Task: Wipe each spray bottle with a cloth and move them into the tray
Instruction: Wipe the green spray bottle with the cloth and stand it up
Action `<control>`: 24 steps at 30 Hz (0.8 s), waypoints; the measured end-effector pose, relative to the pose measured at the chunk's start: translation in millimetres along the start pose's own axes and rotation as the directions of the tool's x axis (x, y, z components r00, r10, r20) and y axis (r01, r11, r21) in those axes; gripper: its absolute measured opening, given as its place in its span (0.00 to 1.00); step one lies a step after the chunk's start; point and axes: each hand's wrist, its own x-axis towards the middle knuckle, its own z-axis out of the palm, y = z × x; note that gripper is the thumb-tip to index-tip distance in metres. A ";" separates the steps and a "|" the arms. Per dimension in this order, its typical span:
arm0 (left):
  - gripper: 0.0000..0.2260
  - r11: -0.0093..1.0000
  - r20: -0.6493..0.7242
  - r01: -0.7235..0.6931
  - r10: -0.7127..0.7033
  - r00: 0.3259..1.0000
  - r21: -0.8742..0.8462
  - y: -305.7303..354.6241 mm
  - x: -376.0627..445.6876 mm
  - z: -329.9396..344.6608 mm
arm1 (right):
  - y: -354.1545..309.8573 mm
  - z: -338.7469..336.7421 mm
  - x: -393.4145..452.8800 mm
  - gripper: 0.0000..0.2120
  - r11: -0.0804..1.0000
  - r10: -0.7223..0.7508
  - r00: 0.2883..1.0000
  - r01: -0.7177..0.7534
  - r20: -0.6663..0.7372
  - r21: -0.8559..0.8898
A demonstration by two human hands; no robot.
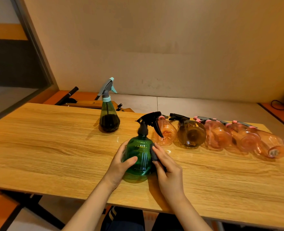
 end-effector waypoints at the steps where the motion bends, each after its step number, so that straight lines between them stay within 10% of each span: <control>1: 0.41 0.999 0.002 -0.010 0.010 1.000 0.039 0.8 -1.1 1.9 | 0.0 -0.7 1.2 0.25 1.000 -0.011 1.000 0.011 0.004 -0.001; 14: 0.40 0.991 0.111 -0.001 -0.014 0.994 0.130 3.4 -1.7 -0.7 | -8.1 -18.1 39.8 0.20 0.996 0.061 0.963 -0.077 0.261 0.052; 24: 0.38 0.999 0.045 0.040 -0.040 0.998 0.005 4.0 -2.0 0.4 | 1.5 -3.6 13.9 0.25 0.964 0.211 0.970 -0.227 0.121 0.139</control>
